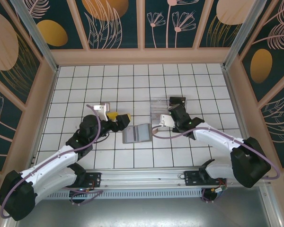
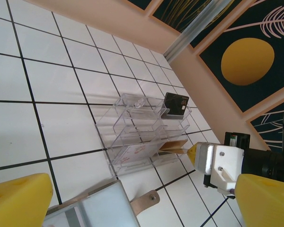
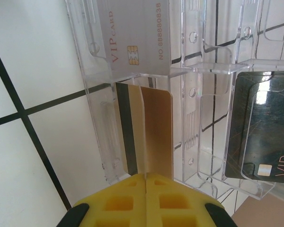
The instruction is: Take the credit cards out of the card holder
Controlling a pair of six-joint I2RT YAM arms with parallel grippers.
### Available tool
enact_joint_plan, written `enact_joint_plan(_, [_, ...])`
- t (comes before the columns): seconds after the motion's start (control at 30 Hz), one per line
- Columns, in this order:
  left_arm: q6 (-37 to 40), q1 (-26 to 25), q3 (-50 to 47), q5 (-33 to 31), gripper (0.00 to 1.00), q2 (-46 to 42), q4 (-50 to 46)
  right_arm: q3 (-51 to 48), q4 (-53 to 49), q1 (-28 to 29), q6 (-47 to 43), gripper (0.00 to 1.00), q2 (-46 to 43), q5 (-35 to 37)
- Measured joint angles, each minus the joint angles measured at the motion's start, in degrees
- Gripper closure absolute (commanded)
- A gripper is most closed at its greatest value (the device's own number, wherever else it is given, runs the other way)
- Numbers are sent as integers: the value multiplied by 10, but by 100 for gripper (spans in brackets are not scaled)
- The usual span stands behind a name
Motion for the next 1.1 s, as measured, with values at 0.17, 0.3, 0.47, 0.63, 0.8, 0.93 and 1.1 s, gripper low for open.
enact_joint_plan(0.17, [0, 0, 0, 0, 1, 0, 0, -12, 19, -8, 0, 96, 9, -1])
enact_joint_plan(0.3, [0, 0, 0, 2, 1, 0, 0, -15, 30, -9, 0, 84, 23, -1])
enact_joint_plan(0.47, [0, 0, 0, 6, 1, 0, 2, -15, 44, -10, -2, 71, 36, 3])
enact_joint_plan(0.63, [0, 0, 0, 8, 1, 0, 4, -15, 62, -14, -2, 66, 41, 10])
enact_joint_plan(0.8, [0, 0, 0, 15, 1, 0, 4, -15, 96, -24, -5, 63, 45, 30])
enact_joint_plan(0.93, [0, 0, 0, 15, 1, 0, 4, -15, 118, -32, -5, 61, 46, 42])
enact_joint_plan(1.1, [0, 0, 0, 15, 1, 0, 4, -15, 138, -39, -5, 60, 55, 54])
